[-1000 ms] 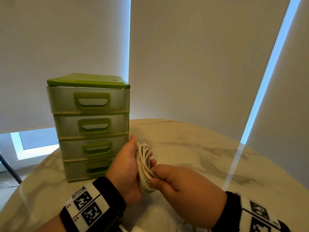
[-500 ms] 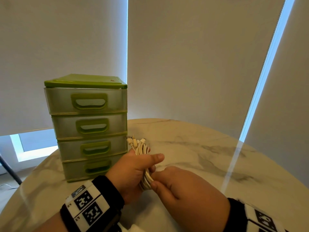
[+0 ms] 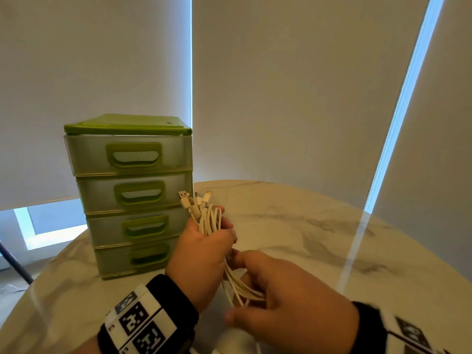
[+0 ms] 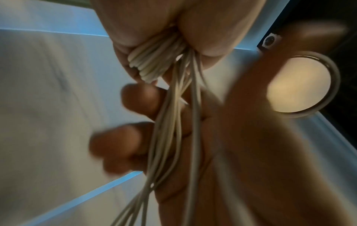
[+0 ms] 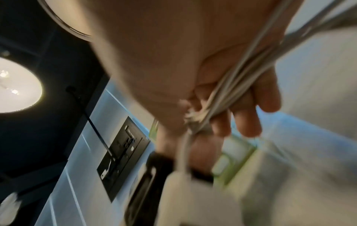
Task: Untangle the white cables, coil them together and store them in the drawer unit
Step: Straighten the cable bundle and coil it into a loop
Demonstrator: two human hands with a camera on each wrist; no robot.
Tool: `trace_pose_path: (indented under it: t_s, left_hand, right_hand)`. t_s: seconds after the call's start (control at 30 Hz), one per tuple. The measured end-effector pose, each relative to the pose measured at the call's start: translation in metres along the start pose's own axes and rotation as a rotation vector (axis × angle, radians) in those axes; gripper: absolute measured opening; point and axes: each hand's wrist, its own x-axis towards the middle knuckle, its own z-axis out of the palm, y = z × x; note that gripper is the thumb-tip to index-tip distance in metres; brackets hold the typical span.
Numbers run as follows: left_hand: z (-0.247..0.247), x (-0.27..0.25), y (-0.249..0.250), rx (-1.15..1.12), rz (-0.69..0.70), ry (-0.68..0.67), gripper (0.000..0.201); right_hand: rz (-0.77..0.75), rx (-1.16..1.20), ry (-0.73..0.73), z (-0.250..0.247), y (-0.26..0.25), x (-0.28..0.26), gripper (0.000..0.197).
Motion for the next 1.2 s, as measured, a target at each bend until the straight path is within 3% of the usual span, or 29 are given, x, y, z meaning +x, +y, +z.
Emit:
trace_pose_path:
  t_s: [0.07, 0.13, 0.27, 0.37, 0.47, 0.57, 0.67, 0.77, 0.9, 1.0, 1.07, 1.2]
  left_hand:
    - [0.0, -0.002, 0.002, -0.044, 0.04, 0.001, 0.028]
    - [0.0, -0.003, 0.006, -0.106, 0.066, -0.011, 0.033]
    - [0.003, -0.006, 0.022, -0.221, 0.102, -0.016, 0.029]
    - [0.001, -0.005, 0.031, -0.335, 0.084, 0.019, 0.033]
    - [-0.005, -0.002, 0.037, -0.43, 0.057, -0.011, 0.032]
    - [-0.009, 0.001, 0.039, -0.493, 0.026, 0.021, 0.03]
    - [-0.006, -0.002, 0.038, -0.561, -0.04, -0.039, 0.031]
    - [0.0, -0.009, 0.03, -0.554, -0.165, -0.163, 0.029]
    - [0.003, -0.016, 0.022, -0.415, -0.311, -0.305, 0.028]
    - [0.007, -0.022, 0.017, -0.358, -0.371, -0.348, 0.03]
    - [0.01, -0.025, 0.013, -0.323, -0.403, -0.36, 0.03]
    - [0.008, -0.026, 0.002, -0.181, -0.524, -0.442, 0.048]
  right_hand:
    - [-0.016, -0.052, 0.048, 0.004, -0.003, 0.002, 0.035]
    - [0.03, 0.088, 0.033, 0.002, -0.003, 0.0, 0.028]
    - [0.105, 0.535, -0.3, -0.005, 0.002, -0.007, 0.011]
    - [0.058, 0.864, -0.526, -0.007, 0.013, -0.014, 0.007]
    - [-0.053, 1.158, -0.608, -0.002, 0.024, -0.03, 0.019]
    - [0.053, 1.252, -0.713, -0.009, 0.032, -0.045, 0.032]
    - [0.26, 0.944, -0.662, -0.027, 0.042, -0.049, 0.027]
    - [0.376, 0.455, -0.463, -0.043, 0.046, -0.035, 0.017]
    - [0.503, 0.112, -0.221, -0.059, 0.027, -0.011, 0.012]
    - [0.512, -0.143, -0.123, -0.052, 0.01, 0.004, 0.029]
    - [0.494, -0.216, -0.042, -0.045, 0.005, 0.012, 0.034]
    - [0.407, -0.101, 0.091, -0.038, 0.0, 0.021, 0.006]
